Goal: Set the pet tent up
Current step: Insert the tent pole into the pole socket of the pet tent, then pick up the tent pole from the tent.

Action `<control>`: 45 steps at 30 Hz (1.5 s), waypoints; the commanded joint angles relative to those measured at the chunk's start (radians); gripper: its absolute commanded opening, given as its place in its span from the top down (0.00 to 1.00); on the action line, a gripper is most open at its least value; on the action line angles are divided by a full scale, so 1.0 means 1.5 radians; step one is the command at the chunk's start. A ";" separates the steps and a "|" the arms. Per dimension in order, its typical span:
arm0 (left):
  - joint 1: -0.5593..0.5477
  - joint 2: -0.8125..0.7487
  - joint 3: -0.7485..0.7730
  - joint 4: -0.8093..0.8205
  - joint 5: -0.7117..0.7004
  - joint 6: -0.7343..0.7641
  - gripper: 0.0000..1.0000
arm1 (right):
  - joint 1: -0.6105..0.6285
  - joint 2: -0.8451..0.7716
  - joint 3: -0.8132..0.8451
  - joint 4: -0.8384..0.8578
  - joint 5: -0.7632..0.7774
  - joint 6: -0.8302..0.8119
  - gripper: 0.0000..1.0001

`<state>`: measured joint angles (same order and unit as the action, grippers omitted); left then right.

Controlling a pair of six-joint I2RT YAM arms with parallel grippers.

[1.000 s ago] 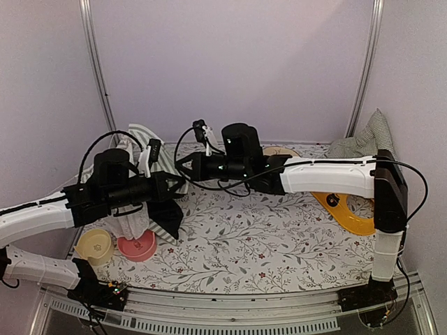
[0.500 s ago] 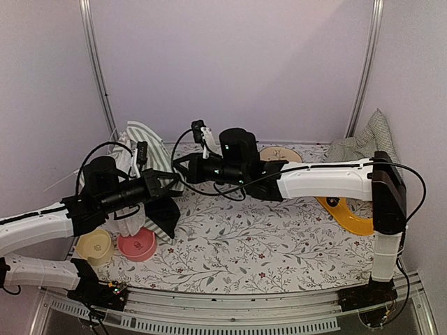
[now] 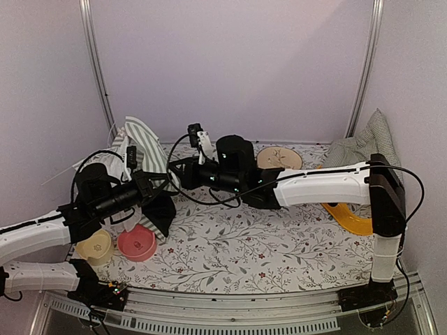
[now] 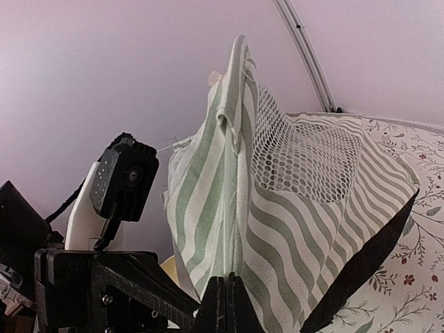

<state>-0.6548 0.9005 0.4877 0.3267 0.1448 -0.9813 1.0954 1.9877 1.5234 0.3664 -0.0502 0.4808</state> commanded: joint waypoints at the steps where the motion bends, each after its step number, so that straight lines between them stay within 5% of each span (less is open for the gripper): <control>1: 0.065 -0.024 0.005 0.126 -0.111 -0.024 1.00 | 0.005 0.035 -0.034 -0.082 -0.015 -0.013 1.00; 7: 0.091 0.031 0.021 0.207 -0.019 -0.021 1.00 | 0.001 0.063 -0.019 -0.107 -0.038 -0.027 1.00; 12: 0.093 0.077 0.076 0.157 0.058 0.037 1.00 | -0.050 0.018 -0.080 -0.088 -0.066 -0.018 1.00; 18: 0.100 0.096 0.138 0.094 0.121 0.101 0.64 | -0.109 -0.031 -0.131 -0.092 -0.140 -0.057 1.00; 21: 0.101 0.098 0.205 0.015 0.135 0.154 0.54 | -0.141 -0.045 -0.153 -0.096 -0.170 -0.064 1.00; 32: 0.256 0.062 0.455 -0.402 0.016 0.373 0.48 | -0.298 -0.129 -0.234 -0.168 -0.111 -0.170 1.00; 45: 0.385 0.066 0.447 -0.417 0.104 0.386 0.48 | -0.440 -0.123 -0.227 -0.198 -0.091 -0.243 1.00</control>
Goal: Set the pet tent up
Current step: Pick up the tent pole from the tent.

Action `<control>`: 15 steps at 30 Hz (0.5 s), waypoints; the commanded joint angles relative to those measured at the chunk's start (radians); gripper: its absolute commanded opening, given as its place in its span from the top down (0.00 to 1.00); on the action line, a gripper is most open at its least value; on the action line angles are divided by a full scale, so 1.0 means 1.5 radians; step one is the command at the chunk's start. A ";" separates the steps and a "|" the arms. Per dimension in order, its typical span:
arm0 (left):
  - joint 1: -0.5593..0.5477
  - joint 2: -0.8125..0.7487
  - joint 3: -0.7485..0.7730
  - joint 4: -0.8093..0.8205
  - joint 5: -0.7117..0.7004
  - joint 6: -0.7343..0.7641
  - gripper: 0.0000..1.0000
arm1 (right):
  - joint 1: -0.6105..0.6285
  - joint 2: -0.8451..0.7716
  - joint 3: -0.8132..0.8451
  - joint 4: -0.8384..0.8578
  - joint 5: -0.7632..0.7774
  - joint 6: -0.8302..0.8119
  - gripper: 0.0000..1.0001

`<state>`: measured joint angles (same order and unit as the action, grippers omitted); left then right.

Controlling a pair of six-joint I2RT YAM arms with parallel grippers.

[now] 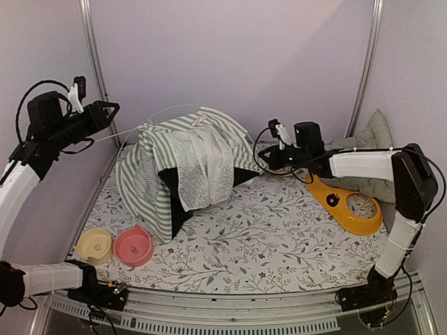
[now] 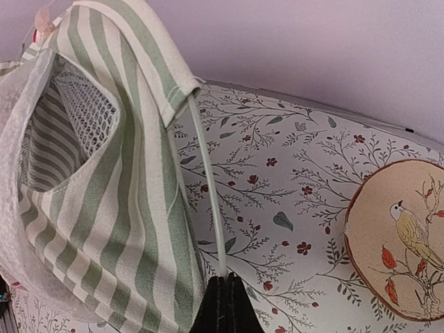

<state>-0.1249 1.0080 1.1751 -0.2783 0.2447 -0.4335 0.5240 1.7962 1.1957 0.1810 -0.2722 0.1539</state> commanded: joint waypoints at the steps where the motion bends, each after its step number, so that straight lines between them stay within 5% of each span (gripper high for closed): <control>1: 0.034 -0.009 -0.014 -0.002 0.062 0.020 0.49 | -0.062 0.006 -0.009 -0.073 0.056 -0.024 1.00; 6: 0.034 0.015 0.002 -0.011 0.196 0.031 0.59 | -0.063 0.012 0.004 -0.077 0.054 -0.025 1.00; 15: 0.033 0.019 0.088 -0.185 0.295 0.097 0.49 | -0.066 0.011 0.005 -0.093 0.111 -0.048 1.00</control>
<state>-0.0917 1.0435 1.2312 -0.3977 0.6071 -0.3580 0.4786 1.7962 1.2034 0.1459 -0.2668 0.1108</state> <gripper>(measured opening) 0.504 0.009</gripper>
